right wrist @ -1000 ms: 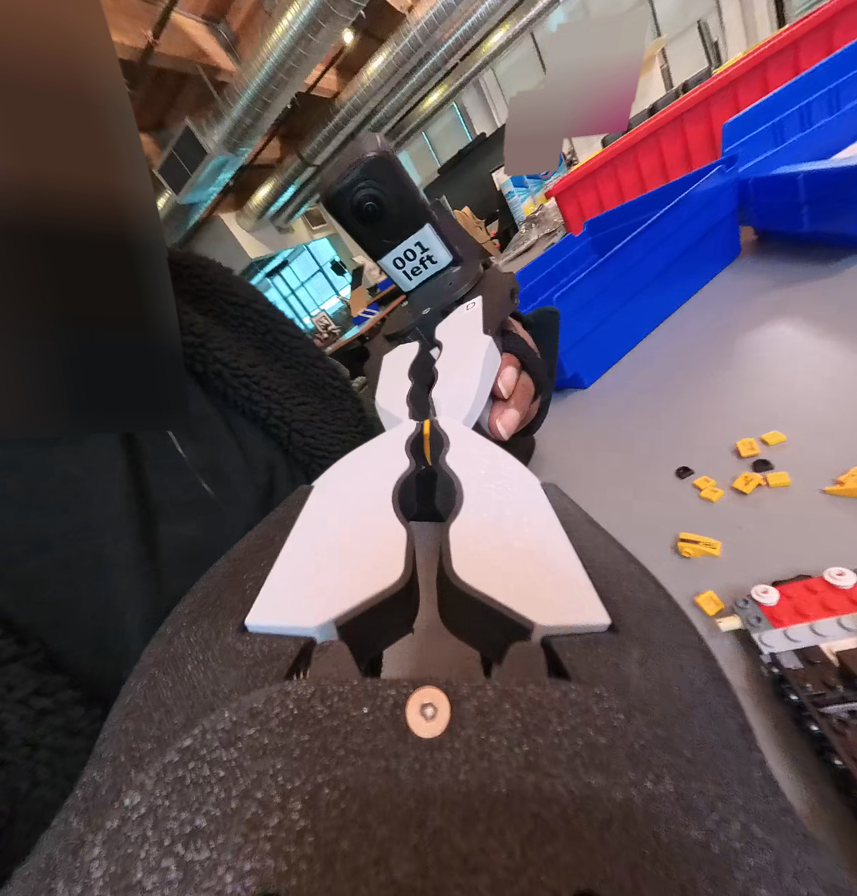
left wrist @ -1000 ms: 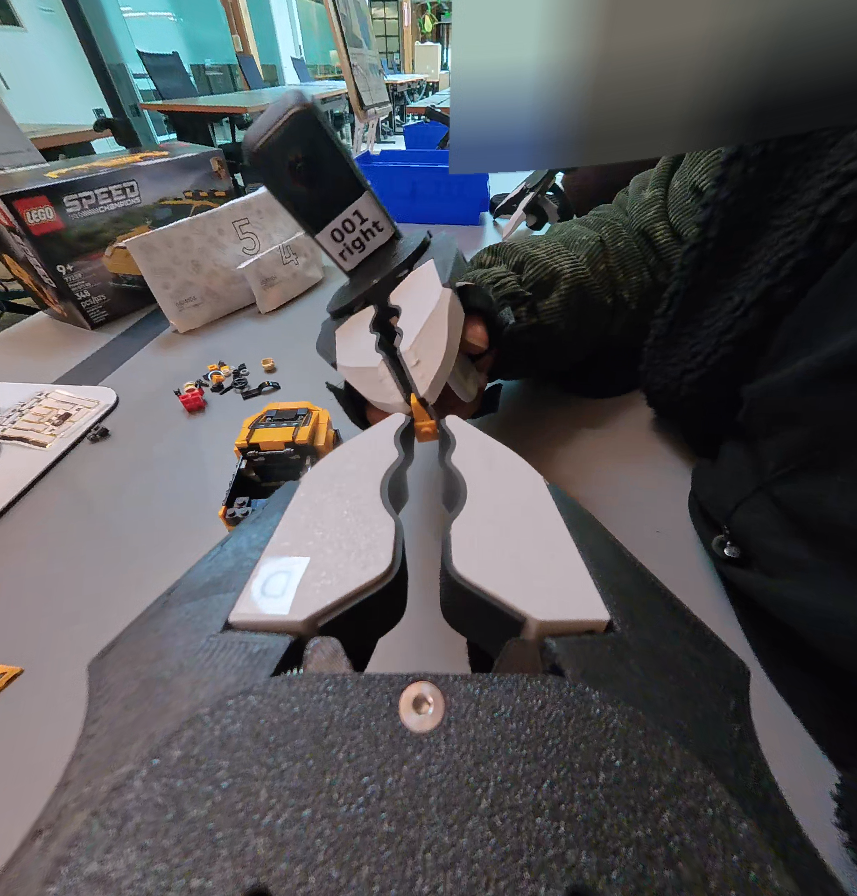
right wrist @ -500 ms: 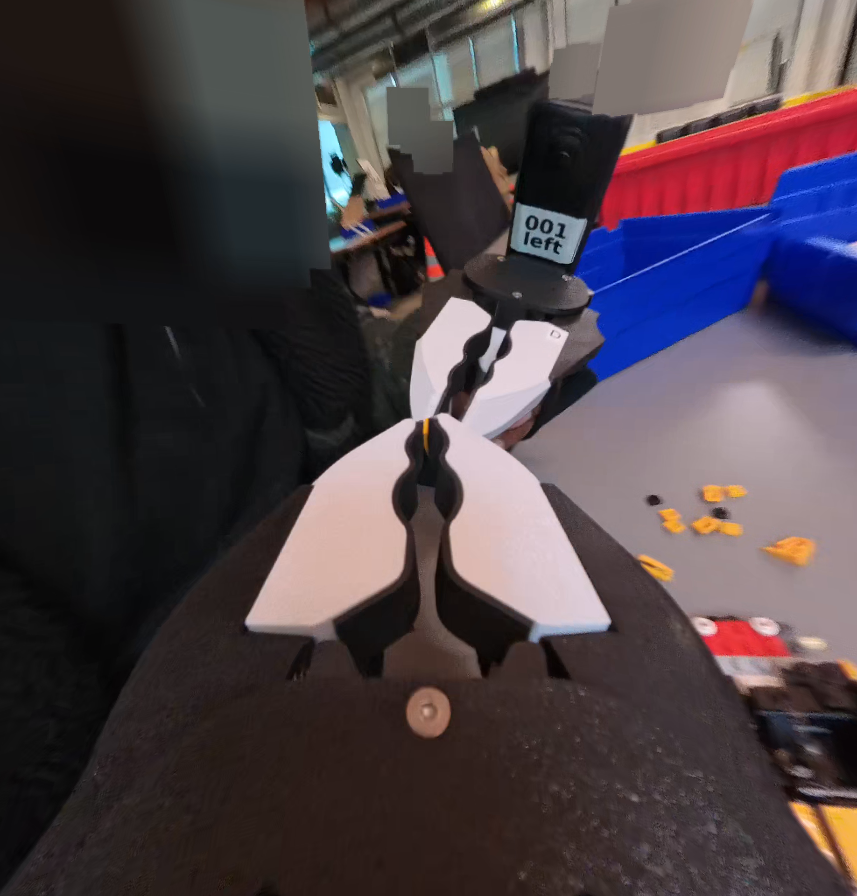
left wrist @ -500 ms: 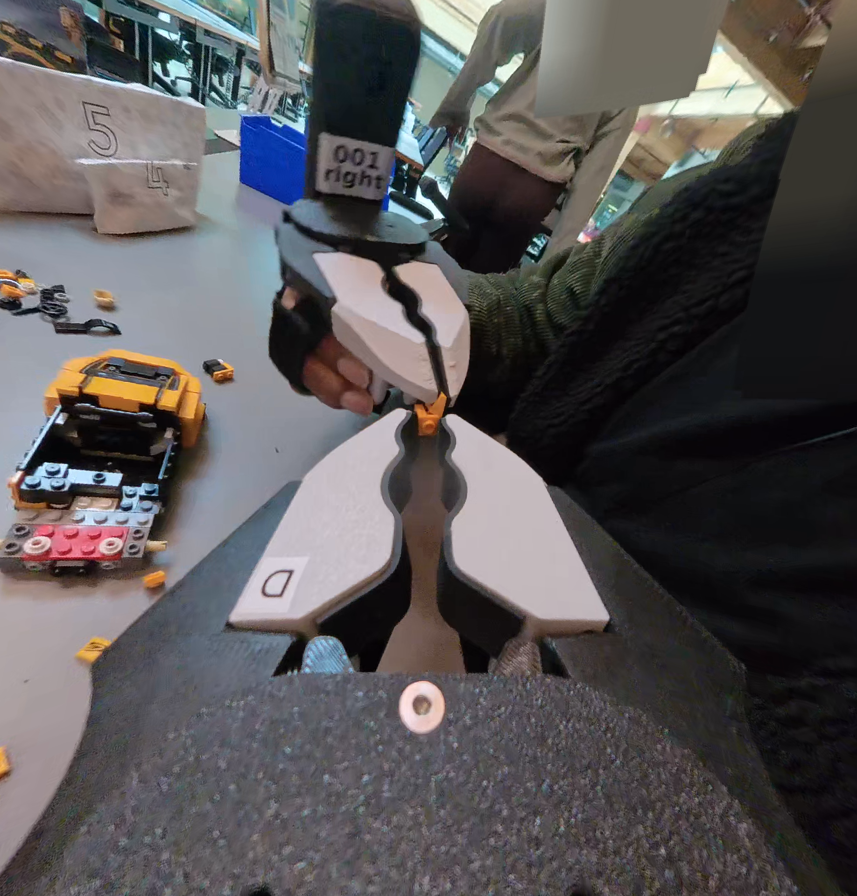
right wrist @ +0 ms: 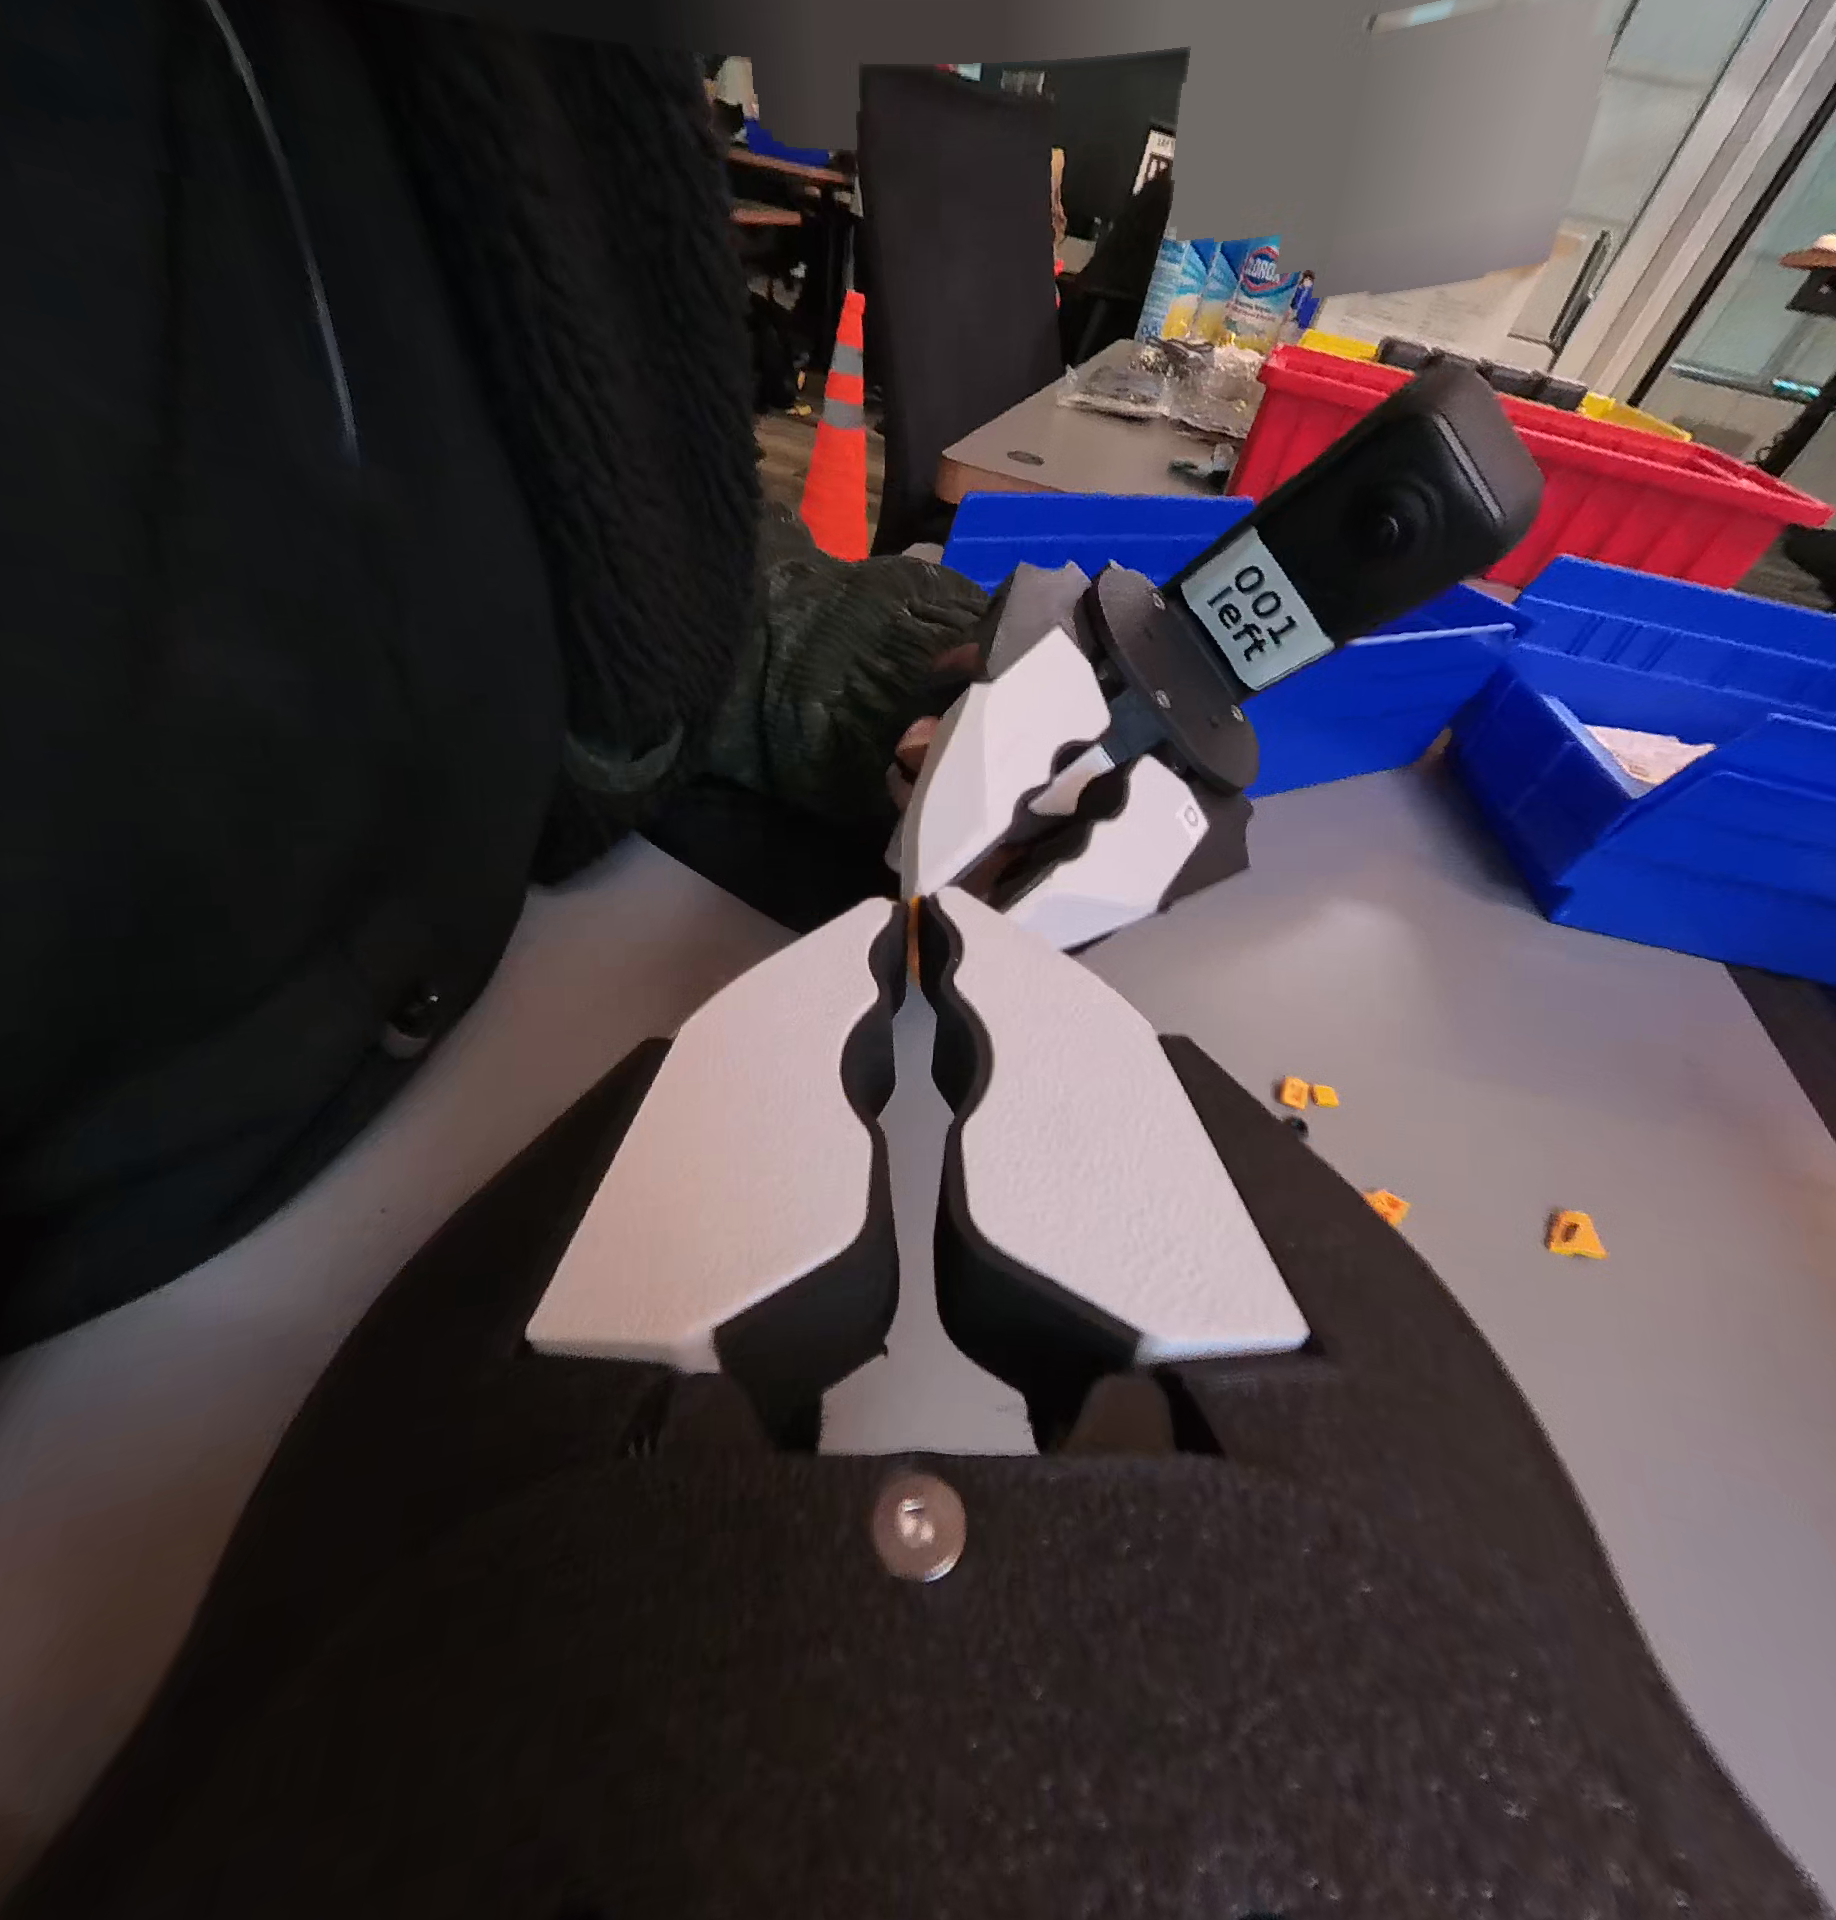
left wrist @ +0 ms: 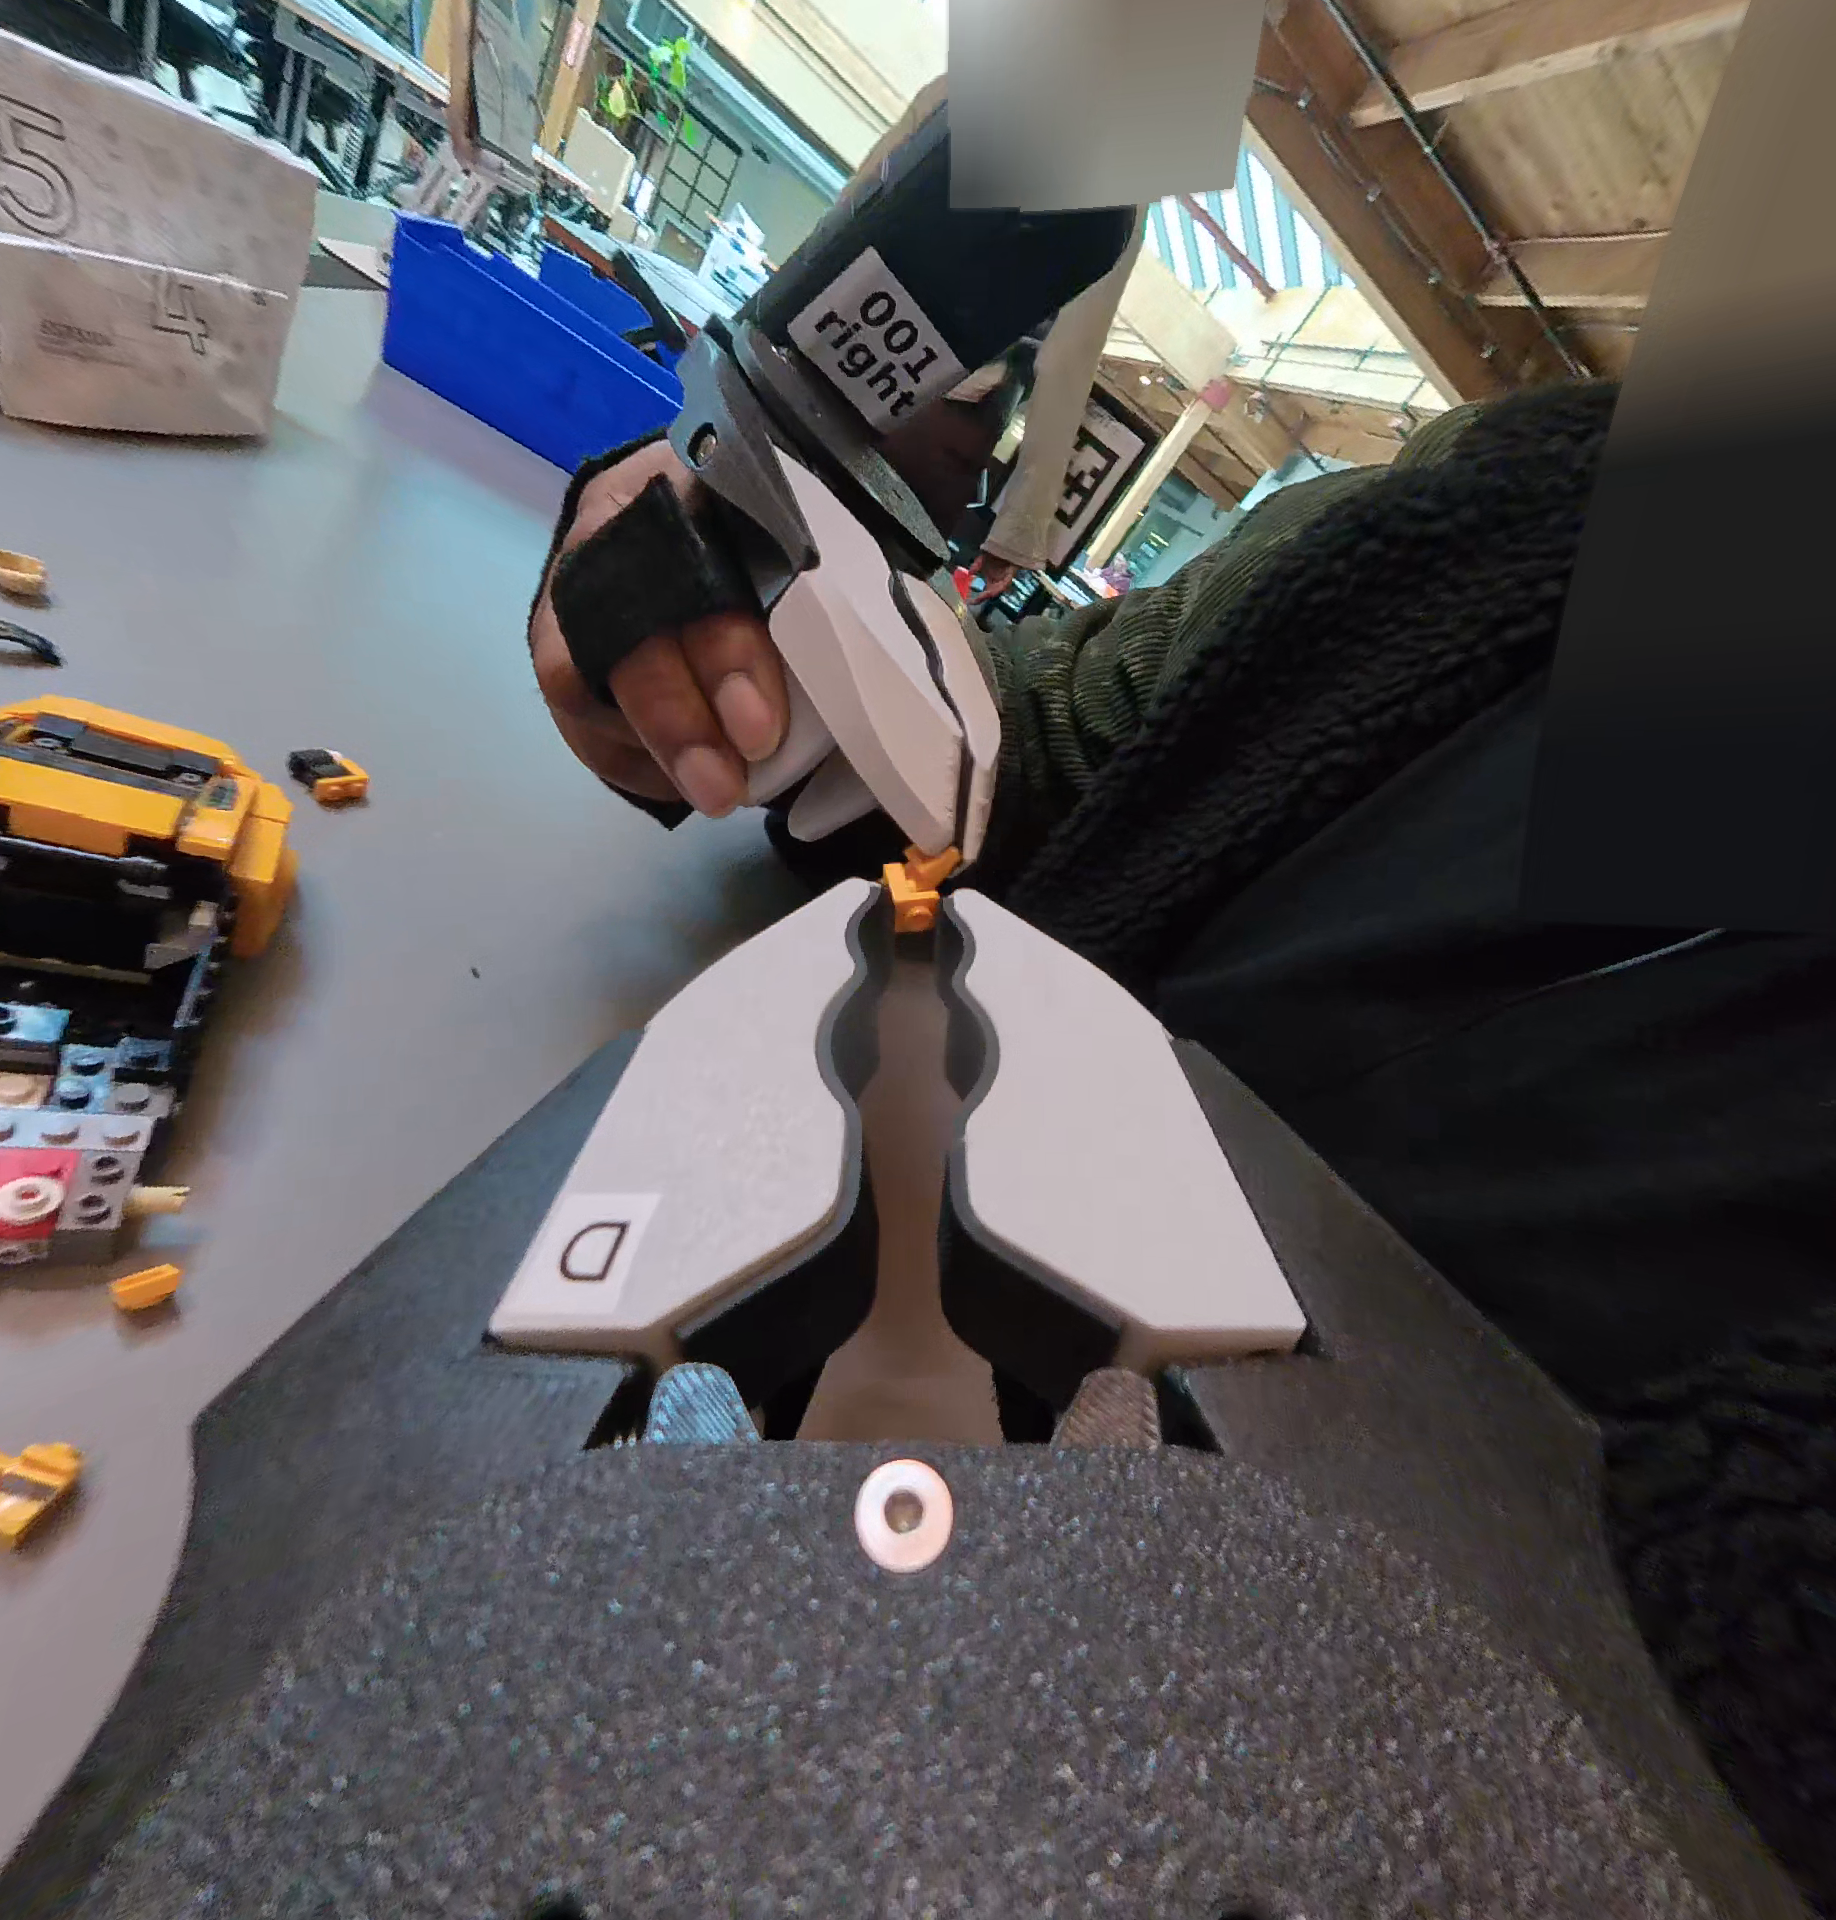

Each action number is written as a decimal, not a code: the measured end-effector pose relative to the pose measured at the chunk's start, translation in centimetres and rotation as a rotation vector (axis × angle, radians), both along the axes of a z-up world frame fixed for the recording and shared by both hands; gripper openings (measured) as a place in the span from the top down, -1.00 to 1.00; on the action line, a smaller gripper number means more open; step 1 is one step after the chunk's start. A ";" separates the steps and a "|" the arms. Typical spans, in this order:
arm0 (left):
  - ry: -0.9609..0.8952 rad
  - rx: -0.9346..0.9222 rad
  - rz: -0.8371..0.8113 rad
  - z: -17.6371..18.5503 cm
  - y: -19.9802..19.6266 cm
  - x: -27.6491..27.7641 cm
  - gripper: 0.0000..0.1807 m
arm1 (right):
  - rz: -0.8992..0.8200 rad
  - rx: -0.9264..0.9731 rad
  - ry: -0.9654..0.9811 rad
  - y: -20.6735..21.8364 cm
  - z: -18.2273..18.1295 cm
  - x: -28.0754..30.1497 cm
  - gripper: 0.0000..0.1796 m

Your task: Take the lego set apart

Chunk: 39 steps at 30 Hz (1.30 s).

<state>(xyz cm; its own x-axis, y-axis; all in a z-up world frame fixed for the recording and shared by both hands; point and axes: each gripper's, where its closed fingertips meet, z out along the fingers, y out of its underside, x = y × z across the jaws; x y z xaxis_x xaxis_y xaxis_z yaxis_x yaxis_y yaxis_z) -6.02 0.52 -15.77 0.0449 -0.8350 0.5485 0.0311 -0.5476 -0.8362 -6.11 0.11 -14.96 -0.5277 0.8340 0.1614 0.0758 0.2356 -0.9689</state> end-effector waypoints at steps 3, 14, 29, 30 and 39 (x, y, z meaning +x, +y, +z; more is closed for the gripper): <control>0.028 -0.015 0.041 -0.4 0.7 -0.3 0.90 | -0.028 -0.023 -0.007 1.1 -0.2 0.1 0.98; 0.226 -0.146 0.231 -4.1 3.7 -1.8 0.91 | -0.117 -0.054 -0.070 3.2 -2.1 -0.5 0.98; 0.334 -0.068 0.333 -5.0 4.7 -2.9 0.91 | -0.143 -0.074 -0.111 3.6 -3.2 -0.9 0.98; 0.324 -0.075 0.328 -4.8 4.7 -2.9 0.90 | -0.143 -0.076 -0.111 3.6 -3.2 -0.9 0.98; 0.341 -0.068 0.350 -5.0 4.9 -3.0 0.91 | -0.152 -0.081 -0.120 3.7 -3.3 -0.9 0.98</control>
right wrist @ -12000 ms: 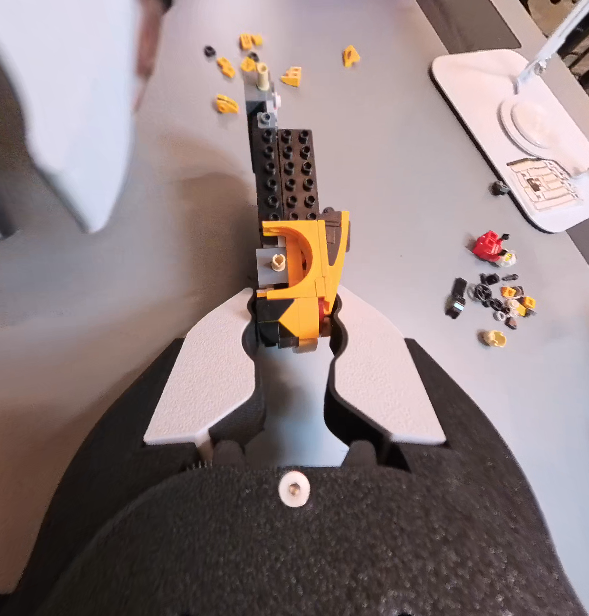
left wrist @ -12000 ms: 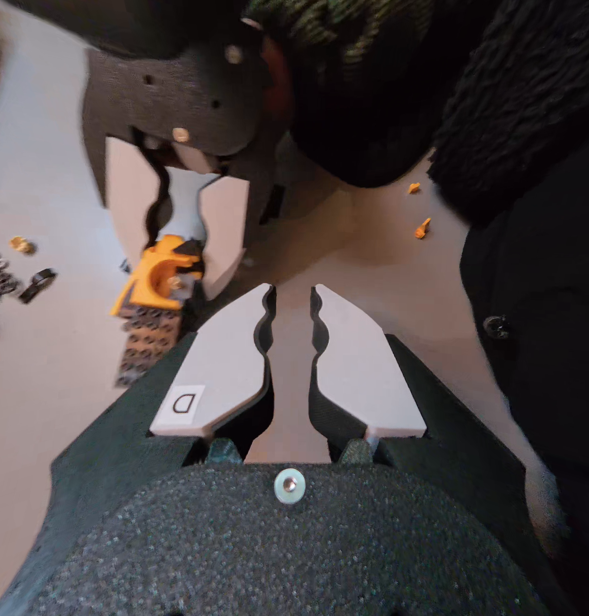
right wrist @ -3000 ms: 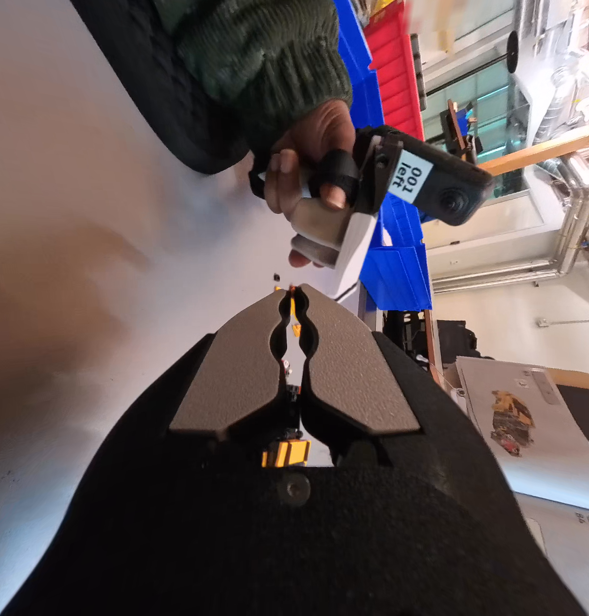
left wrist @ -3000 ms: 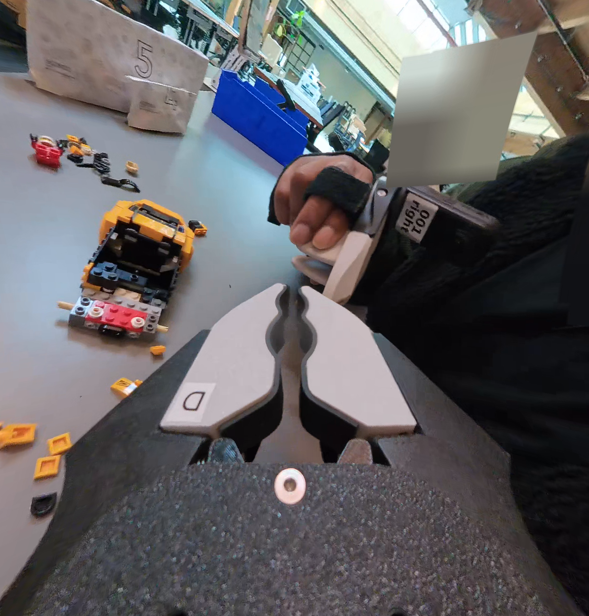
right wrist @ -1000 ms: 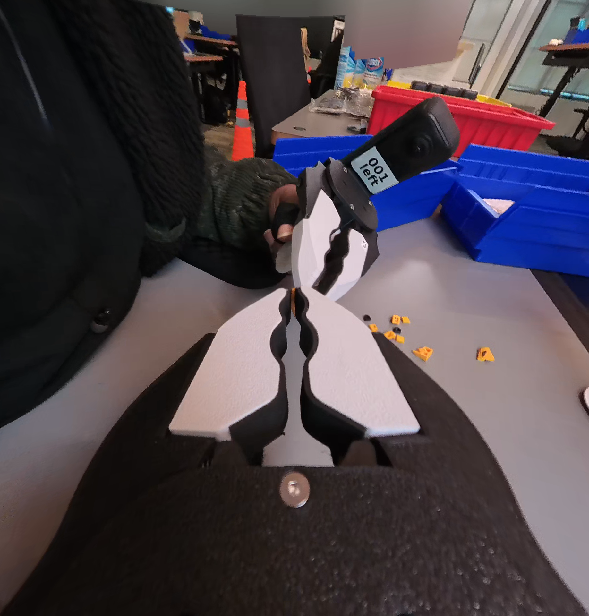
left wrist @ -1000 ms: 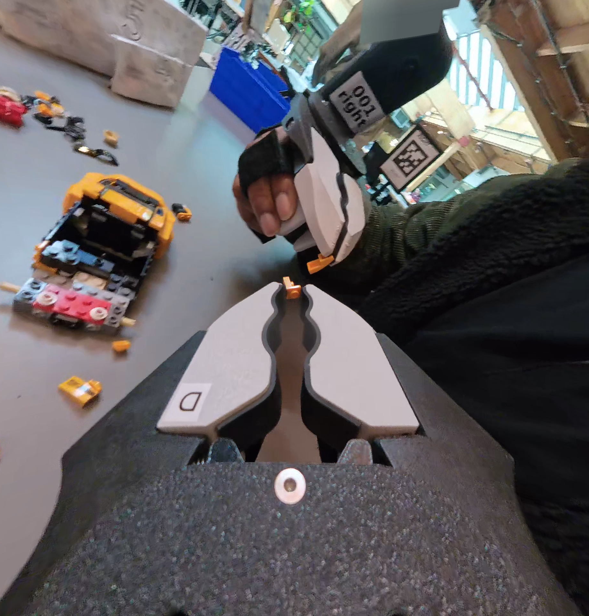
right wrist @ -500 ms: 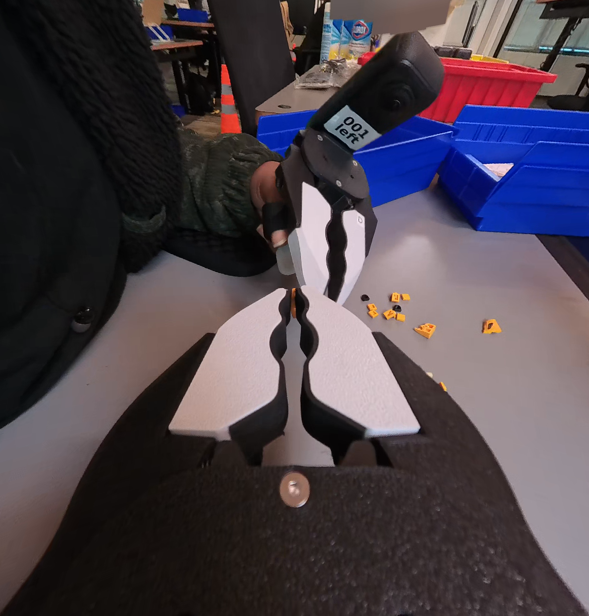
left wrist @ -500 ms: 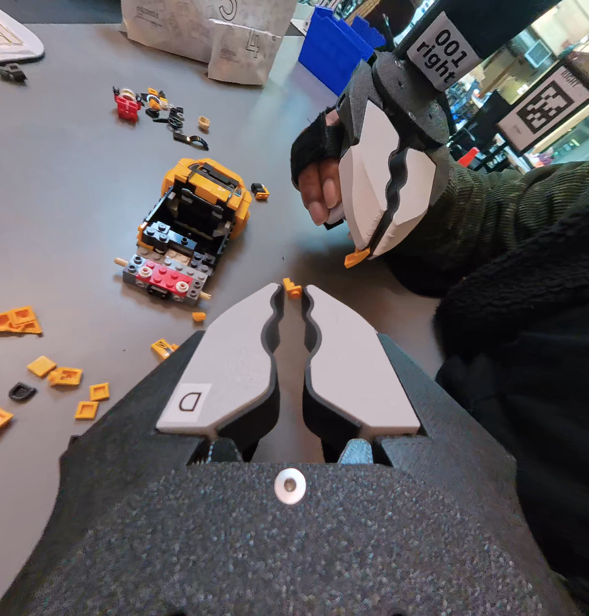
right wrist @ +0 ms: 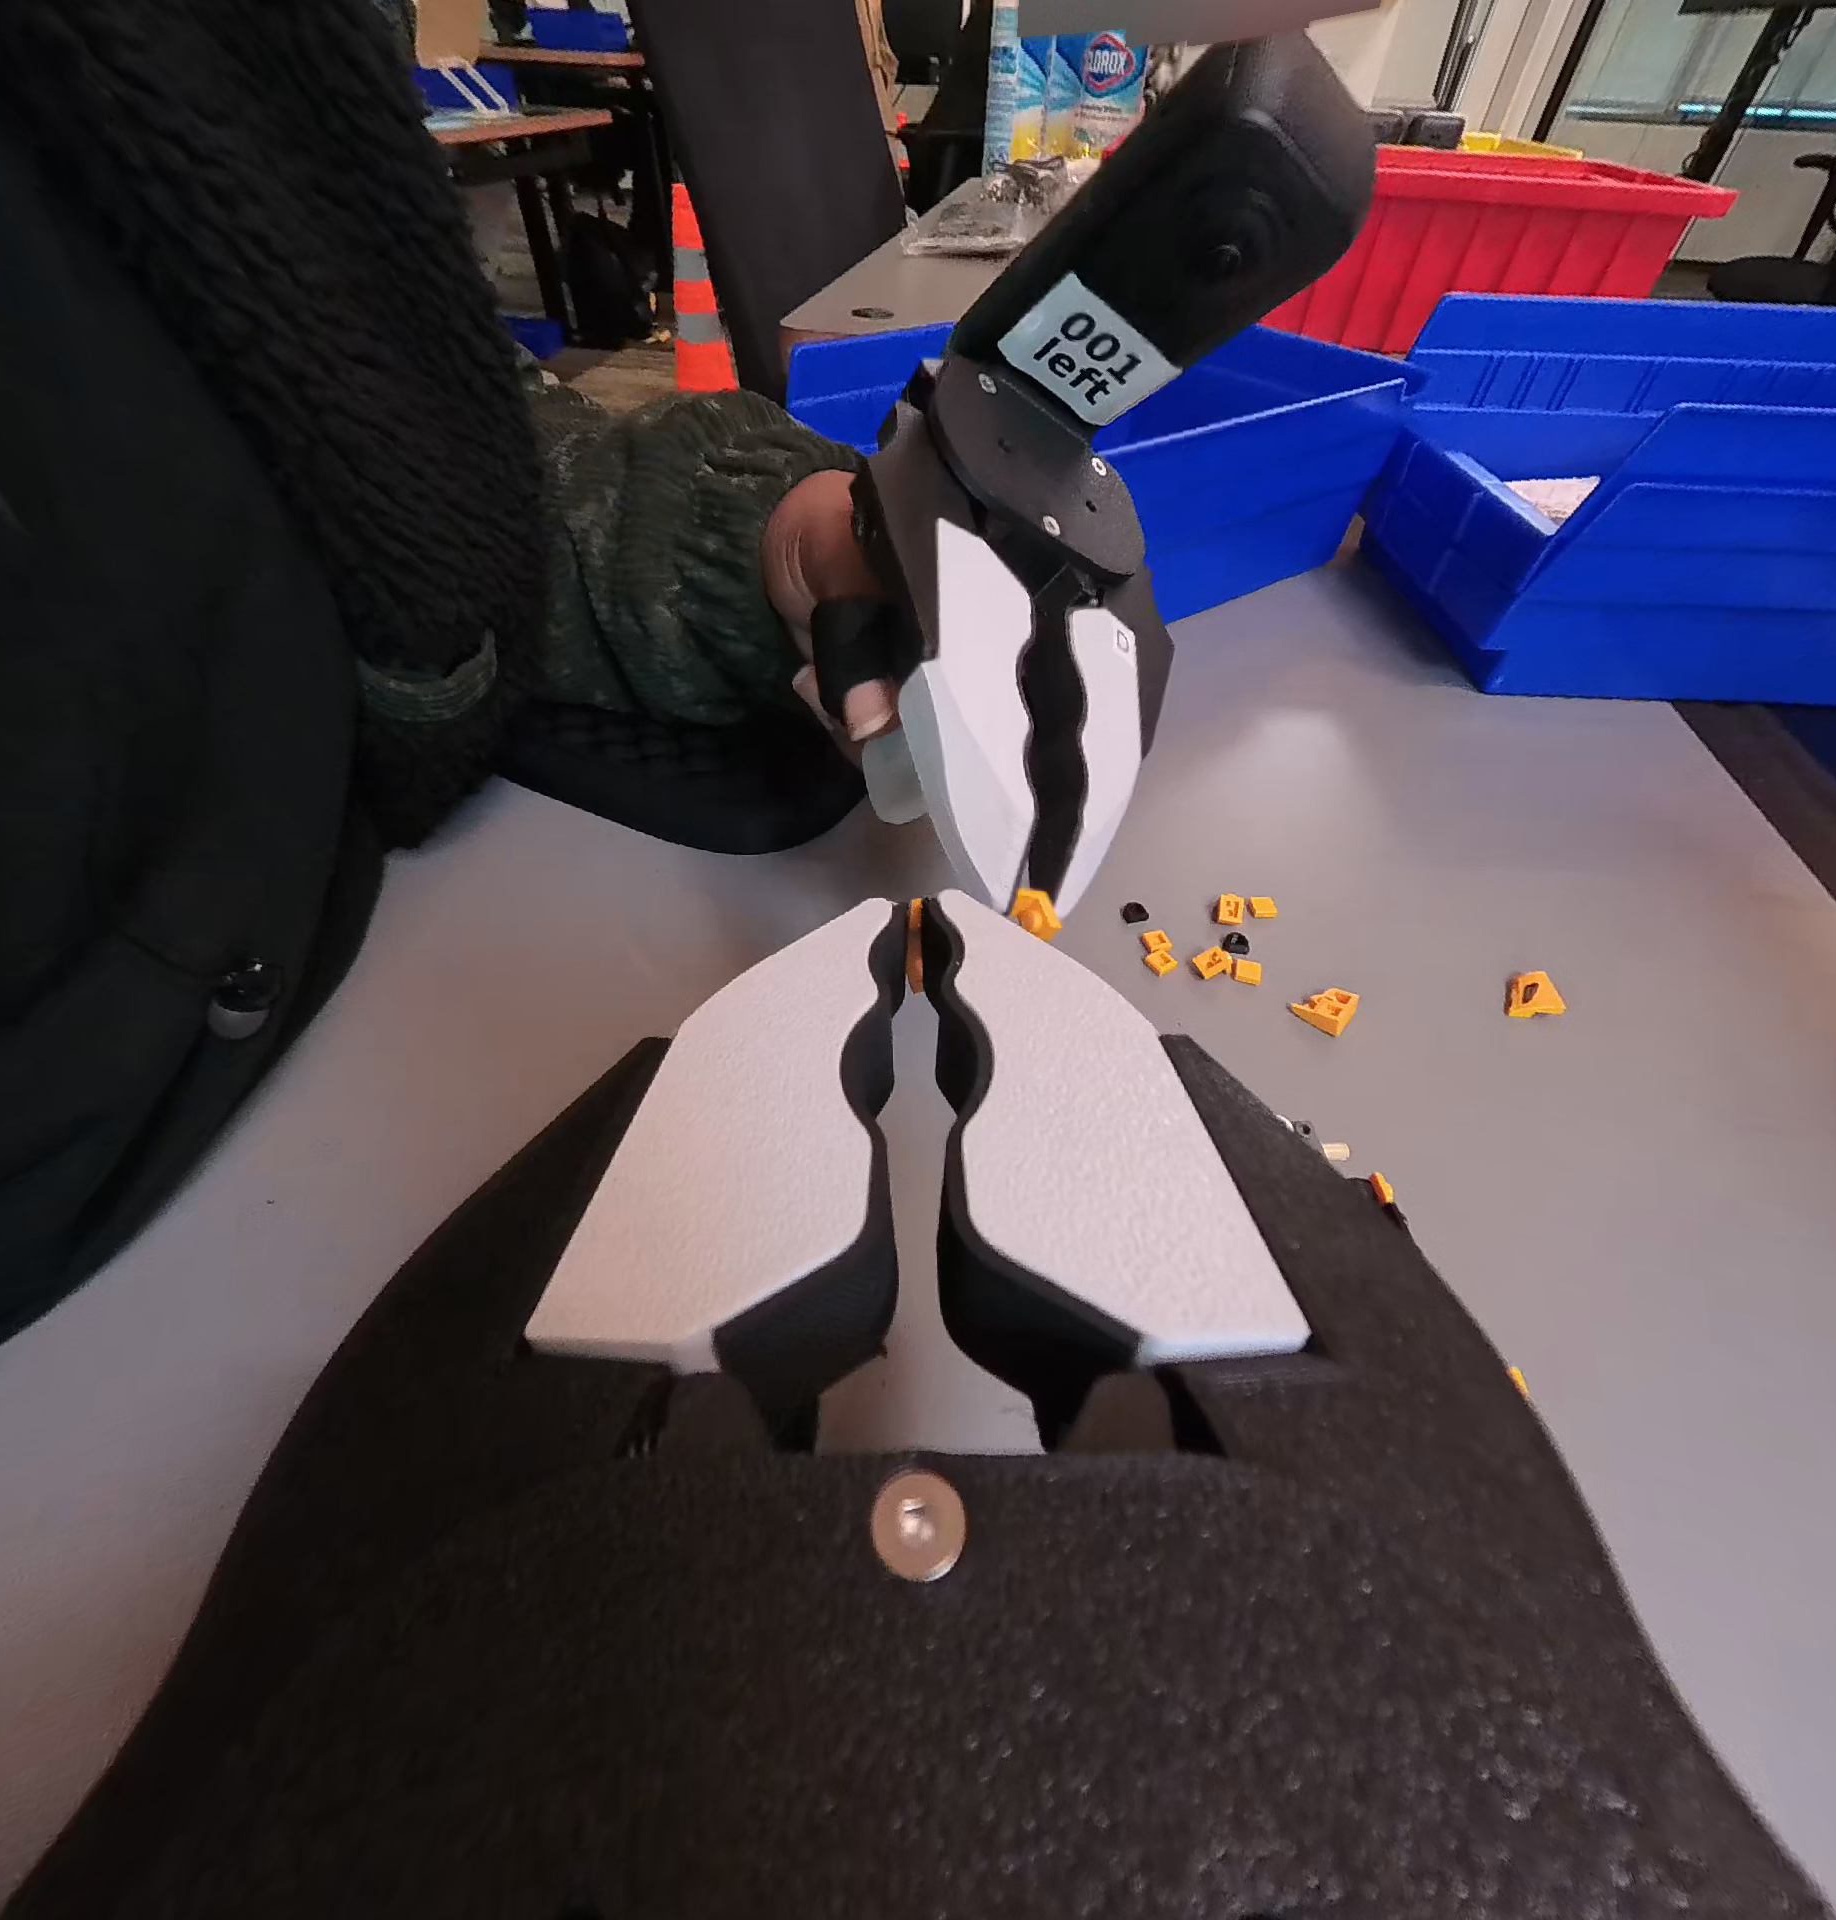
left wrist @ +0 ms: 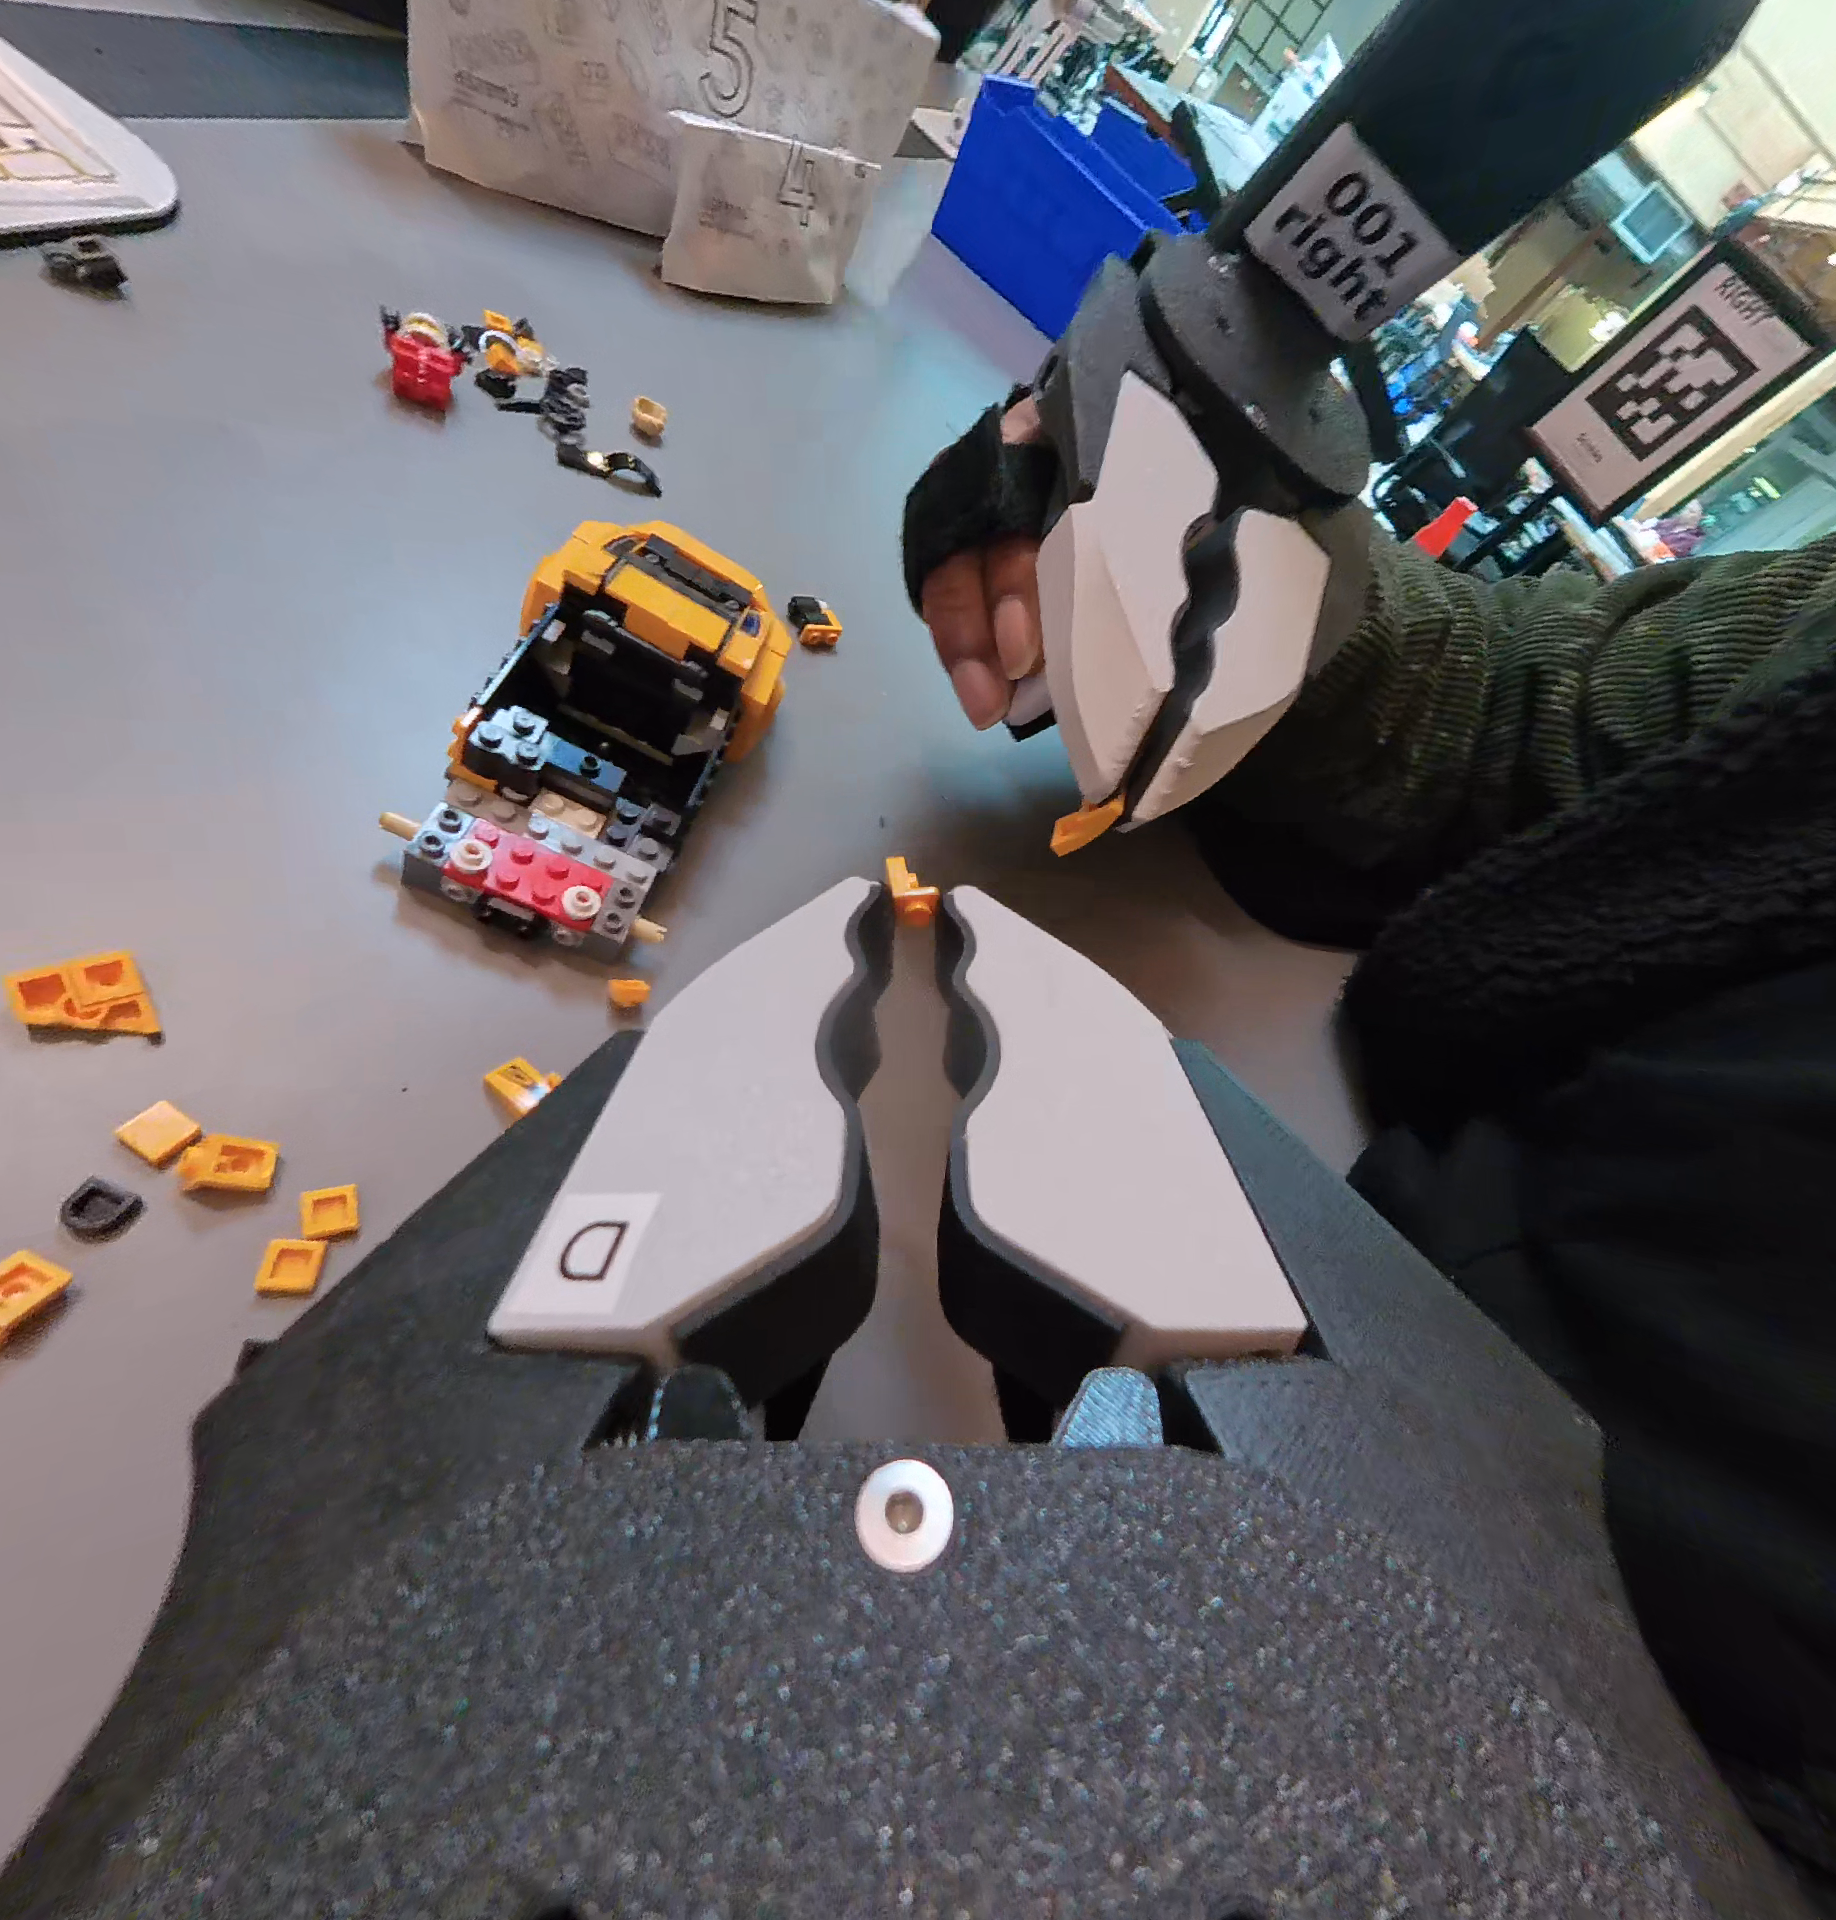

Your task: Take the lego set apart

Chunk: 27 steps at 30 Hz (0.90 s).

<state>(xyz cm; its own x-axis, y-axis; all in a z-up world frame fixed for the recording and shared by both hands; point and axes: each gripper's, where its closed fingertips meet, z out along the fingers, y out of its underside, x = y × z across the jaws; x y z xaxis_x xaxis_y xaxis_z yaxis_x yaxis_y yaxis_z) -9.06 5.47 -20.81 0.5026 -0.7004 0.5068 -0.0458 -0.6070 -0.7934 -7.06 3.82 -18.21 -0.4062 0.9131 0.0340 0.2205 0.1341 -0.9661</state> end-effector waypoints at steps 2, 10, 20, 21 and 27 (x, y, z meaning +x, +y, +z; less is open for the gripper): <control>0.012 -0.002 0.017 -0.3 0.2 -0.1 0.91 | -0.004 -0.002 -0.004 0.1 -0.1 0.0 0.98; 0.094 -0.002 0.056 -1.2 0.7 -1.2 0.90 | -0.040 0.009 -0.005 0.4 -0.1 -0.3 0.98; 0.494 0.075 0.314 -4.8 3.8 -6.8 0.68 | -0.127 0.022 -0.043 1.3 -1.0 -1.0 0.97; 0.502 0.075 0.318 -4.8 3.8 -6.9 0.64 | -0.132 0.025 -0.049 1.3 -1.1 -1.1 0.97; 0.422 0.068 0.310 -4.1 3.8 -6.5 0.39 | -0.247 -0.007 -0.099 2.7 -2.1 -2.2 0.97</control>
